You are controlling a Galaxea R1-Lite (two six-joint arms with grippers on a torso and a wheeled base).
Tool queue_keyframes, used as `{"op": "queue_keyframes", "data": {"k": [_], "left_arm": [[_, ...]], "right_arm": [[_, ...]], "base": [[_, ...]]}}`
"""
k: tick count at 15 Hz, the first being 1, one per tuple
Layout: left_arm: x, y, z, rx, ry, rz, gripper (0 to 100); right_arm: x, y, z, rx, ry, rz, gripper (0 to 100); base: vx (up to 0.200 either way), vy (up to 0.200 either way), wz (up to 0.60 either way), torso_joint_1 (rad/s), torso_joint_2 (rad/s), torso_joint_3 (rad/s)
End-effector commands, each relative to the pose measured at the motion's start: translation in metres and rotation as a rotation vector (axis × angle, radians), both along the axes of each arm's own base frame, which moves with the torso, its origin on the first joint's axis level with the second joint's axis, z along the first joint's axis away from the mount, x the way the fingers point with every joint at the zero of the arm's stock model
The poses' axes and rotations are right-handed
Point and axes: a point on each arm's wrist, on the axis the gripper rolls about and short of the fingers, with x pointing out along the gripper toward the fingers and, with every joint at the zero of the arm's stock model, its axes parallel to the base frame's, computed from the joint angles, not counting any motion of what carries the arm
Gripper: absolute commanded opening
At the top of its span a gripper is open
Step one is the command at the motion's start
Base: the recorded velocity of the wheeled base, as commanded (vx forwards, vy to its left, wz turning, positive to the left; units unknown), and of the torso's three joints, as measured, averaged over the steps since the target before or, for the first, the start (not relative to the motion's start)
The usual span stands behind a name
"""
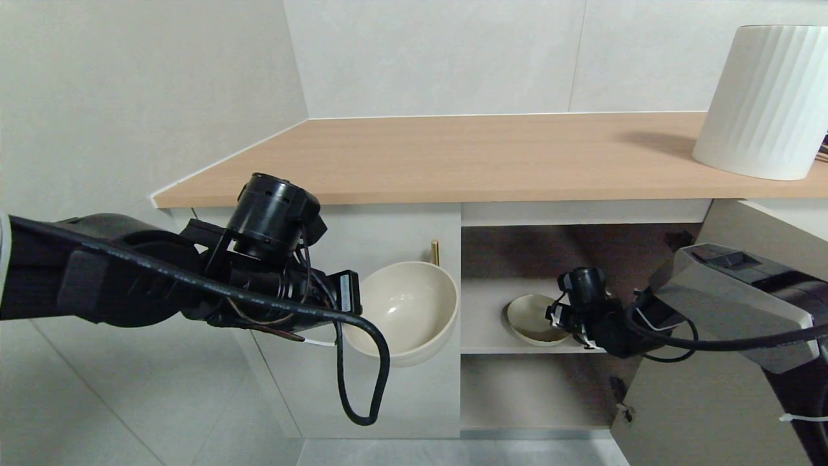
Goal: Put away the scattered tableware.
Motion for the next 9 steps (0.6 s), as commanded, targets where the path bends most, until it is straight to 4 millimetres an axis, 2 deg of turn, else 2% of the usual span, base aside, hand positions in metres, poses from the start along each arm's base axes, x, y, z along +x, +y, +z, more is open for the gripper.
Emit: {"op": "queue_keyframes", "data": {"k": [1, 2, 5, 9], "left_arm": [[0.000, 0.000, 0.000, 0.000, 0.000, 0.001, 0], [0.002, -0.001, -0.003, 0.003, 0.007, 0.001, 0], [0.002, -0.011, -0.012, 0.017, 0.032, -0.030, 0], [-0.002, -0.035, -0.043, 0.095, 0.129, -0.116, 0]], "right_arm": [[-0.001, 0.000, 0.006, 0.002, -0.011, -0.004, 100], [-0.005, 0.000, 0.010, 0.004, -0.011, -0.008, 100], [-0.027, 0.009, 0.038, 0.022, -0.024, 0.032, 100], [-0.076, 0.042, 0.076, 0.094, -0.010, 0.240, 100]], "base": [[0.000, 0.000, 0.00, 0.000, 0.00, 0.000], [0.000, 0.000, 0.00, 0.000, 0.00, 0.000], [0.000, 0.000, 0.00, 0.000, 0.00, 0.000], [0.000, 0.000, 0.00, 0.000, 0.00, 0.000]]}}
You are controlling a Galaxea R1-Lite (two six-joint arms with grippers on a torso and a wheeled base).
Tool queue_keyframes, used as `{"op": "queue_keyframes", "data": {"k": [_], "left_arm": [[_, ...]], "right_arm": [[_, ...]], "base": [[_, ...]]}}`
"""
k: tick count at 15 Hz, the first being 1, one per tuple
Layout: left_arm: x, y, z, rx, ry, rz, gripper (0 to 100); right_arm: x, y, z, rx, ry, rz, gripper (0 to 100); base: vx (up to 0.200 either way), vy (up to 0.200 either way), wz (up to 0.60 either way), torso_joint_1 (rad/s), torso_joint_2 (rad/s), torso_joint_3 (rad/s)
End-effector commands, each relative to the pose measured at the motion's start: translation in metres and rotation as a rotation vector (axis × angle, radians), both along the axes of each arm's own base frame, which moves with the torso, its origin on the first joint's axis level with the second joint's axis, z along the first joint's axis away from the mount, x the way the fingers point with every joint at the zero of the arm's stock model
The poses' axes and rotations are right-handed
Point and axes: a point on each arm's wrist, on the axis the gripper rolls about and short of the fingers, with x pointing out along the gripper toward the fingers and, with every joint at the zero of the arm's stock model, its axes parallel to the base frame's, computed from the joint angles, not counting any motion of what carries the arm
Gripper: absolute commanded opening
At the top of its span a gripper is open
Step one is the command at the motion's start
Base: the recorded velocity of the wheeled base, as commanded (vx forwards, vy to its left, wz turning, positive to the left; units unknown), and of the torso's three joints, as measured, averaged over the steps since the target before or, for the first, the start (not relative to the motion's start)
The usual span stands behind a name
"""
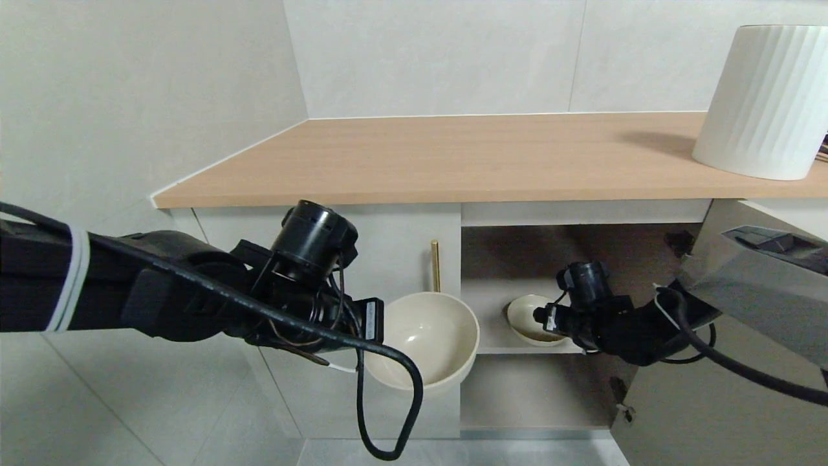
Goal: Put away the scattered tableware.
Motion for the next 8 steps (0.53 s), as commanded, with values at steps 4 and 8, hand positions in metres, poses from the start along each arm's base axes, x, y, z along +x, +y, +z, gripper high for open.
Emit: {"op": "queue_keyframes", "data": {"k": [4, 8], "left_arm": [[-0.003, -0.023, -0.042, 0.104, 0.132, -0.079, 0], [-0.004, -0.035, -0.066, 0.176, 0.179, -0.096, 0]], "right_arm": [[-0.071, 0.033, 0.067, 0.089, 0.048, 0.275, 100], [-0.114, 0.036, 0.096, 0.169, 0.176, 0.511, 100]], "base": [[0.000, 0.000, 0.00, 0.000, 0.00, 0.000], [0.000, 0.000, 0.00, 0.000, 0.00, 0.000]]}}
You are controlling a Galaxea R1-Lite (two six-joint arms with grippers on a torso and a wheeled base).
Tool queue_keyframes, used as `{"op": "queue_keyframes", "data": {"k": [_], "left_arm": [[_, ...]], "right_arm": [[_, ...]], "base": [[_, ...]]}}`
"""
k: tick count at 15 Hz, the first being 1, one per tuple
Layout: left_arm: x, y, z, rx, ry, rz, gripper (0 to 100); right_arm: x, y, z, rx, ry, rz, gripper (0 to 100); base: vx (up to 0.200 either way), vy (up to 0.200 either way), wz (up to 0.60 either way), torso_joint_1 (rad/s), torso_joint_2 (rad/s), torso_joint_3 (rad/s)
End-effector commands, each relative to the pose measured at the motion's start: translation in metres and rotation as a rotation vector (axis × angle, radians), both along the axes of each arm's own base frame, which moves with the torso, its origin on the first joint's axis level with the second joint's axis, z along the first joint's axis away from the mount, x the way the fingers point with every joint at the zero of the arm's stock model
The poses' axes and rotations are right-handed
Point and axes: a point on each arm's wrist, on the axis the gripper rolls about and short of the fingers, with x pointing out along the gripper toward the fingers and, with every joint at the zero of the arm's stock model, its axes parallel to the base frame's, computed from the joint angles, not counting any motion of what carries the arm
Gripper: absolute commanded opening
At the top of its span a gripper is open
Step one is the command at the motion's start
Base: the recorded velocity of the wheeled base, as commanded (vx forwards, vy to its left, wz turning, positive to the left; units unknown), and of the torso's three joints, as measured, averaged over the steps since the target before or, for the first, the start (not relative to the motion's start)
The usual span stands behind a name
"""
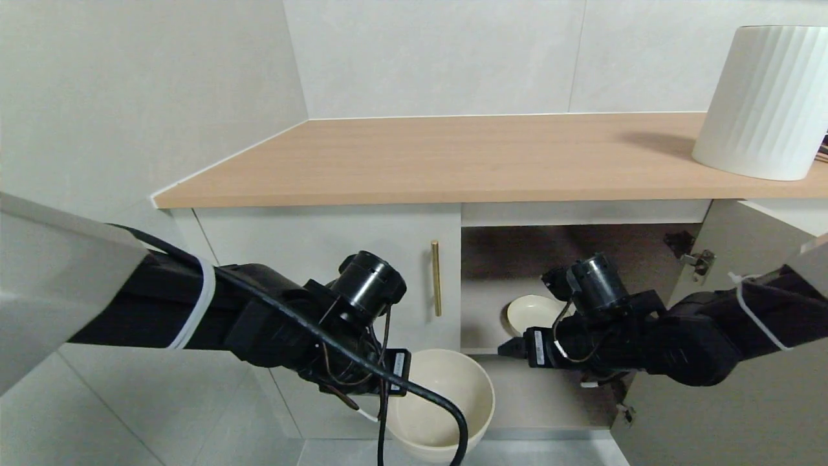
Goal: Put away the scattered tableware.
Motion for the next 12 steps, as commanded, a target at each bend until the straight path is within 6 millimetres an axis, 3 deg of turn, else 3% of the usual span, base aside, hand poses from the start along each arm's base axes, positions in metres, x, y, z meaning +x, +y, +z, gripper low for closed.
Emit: {"op": "queue_keyframes", "data": {"k": [1, 6, 12], "left_arm": [[0.000, -0.009, -0.018, 0.041, 0.032, -0.015, 0], [-0.006, -0.016, -0.015, 0.040, 0.021, -0.041, 0], [-0.011, -0.022, -0.010, 0.069, -0.019, -0.045, 0]], "right_arm": [[-0.027, 0.002, 0.028, 0.021, -0.016, 0.108, 100], [-0.042, 0.021, 0.013, -0.029, 0.018, 0.196, 100], [-0.041, 0.033, -0.008, -0.093, 0.046, 0.191, 100]], "base": [[0.000, 0.000, 0.00, 0.000, 0.00, 0.000], [0.000, 0.000, 0.00, 0.000, 0.00, 0.000], [0.000, 0.000, 0.00, 0.000, 0.00, 0.000]]}}
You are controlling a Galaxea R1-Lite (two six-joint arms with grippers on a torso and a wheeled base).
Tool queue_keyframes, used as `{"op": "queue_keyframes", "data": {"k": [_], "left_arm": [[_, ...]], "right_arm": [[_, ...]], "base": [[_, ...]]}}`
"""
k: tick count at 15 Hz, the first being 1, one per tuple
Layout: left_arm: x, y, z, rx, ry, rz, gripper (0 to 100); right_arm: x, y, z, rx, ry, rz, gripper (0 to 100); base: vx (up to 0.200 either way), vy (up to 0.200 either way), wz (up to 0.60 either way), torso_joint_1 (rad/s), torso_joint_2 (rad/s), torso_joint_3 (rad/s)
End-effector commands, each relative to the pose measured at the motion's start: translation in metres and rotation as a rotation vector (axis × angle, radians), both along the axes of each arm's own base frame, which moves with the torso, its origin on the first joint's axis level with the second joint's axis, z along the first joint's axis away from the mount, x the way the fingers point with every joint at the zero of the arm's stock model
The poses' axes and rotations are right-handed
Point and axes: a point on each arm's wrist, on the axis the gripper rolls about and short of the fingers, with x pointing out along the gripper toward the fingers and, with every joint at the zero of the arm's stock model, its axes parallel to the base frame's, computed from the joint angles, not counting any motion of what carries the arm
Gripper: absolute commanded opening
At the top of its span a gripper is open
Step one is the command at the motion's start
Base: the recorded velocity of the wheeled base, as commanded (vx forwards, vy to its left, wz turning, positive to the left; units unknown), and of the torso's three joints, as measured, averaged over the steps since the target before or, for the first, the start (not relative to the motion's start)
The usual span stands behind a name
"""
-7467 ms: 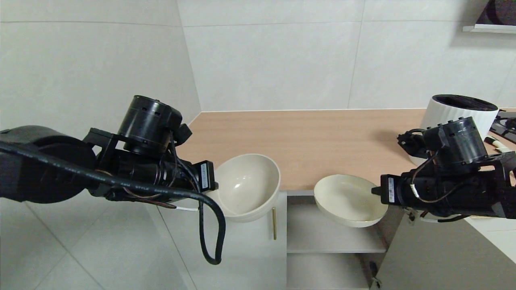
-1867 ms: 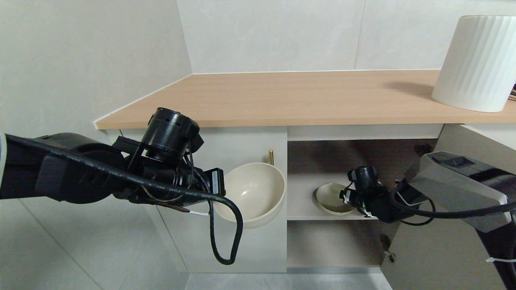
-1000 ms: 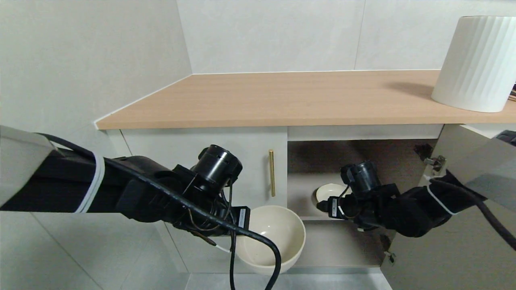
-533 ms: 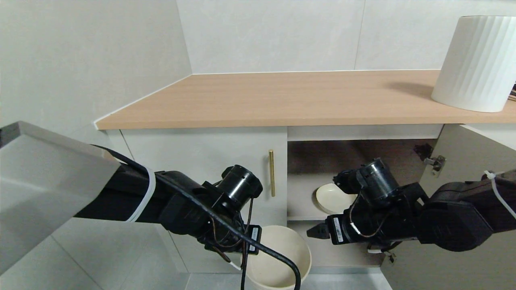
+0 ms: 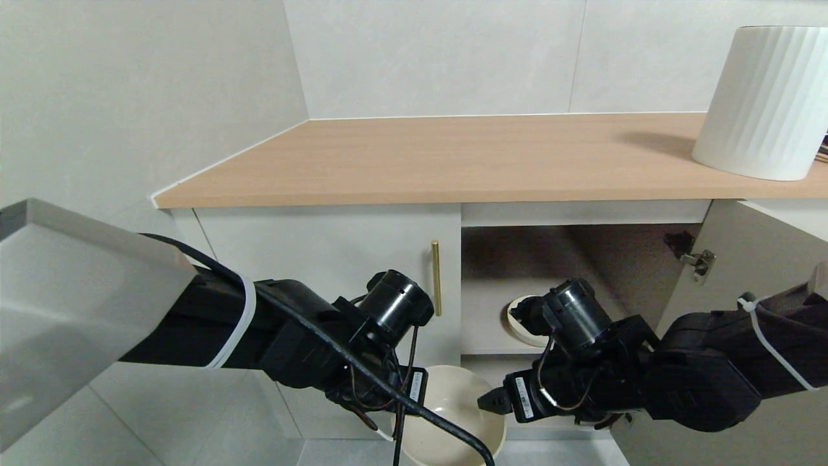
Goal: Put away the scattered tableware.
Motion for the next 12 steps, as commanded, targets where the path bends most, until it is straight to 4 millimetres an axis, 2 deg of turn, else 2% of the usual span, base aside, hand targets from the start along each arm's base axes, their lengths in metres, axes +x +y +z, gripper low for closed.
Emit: {"op": "queue_keyframes", "data": {"k": [1, 6, 7, 12], "left_arm": [[-0.0013, -0.0007, 0.0019, 0.000, -0.007, -0.002, 0], [-0.0041, -0.0011, 0.0058, -0.006, -0.014, -0.008, 0], [-0.0044, -0.0015, 0.0058, -0.006, -0.014, -0.010, 0], [-0.0049, -0.0025, 0.0048, -0.004, -0.012, -0.013, 0]], "right_arm": [[0.0009, 0.0022, -0.0068, -0.013, 0.015, 0.003, 100], [0.0017, 0.0029, -0.0103, -0.019, 0.023, 0.001, 100], [0.0018, 0.0030, -0.0102, -0.018, 0.021, 0.001, 0], [0.0020, 0.0032, -0.0098, -0.015, 0.022, -0.001, 0]], "base": [[0.000, 0.000, 0.00, 0.000, 0.00, 0.000], [0.000, 0.000, 0.00, 0.000, 0.00, 0.000], [0.000, 0.000, 0.00, 0.000, 0.00, 0.000], [0.000, 0.000, 0.00, 0.000, 0.00, 0.000]]}}
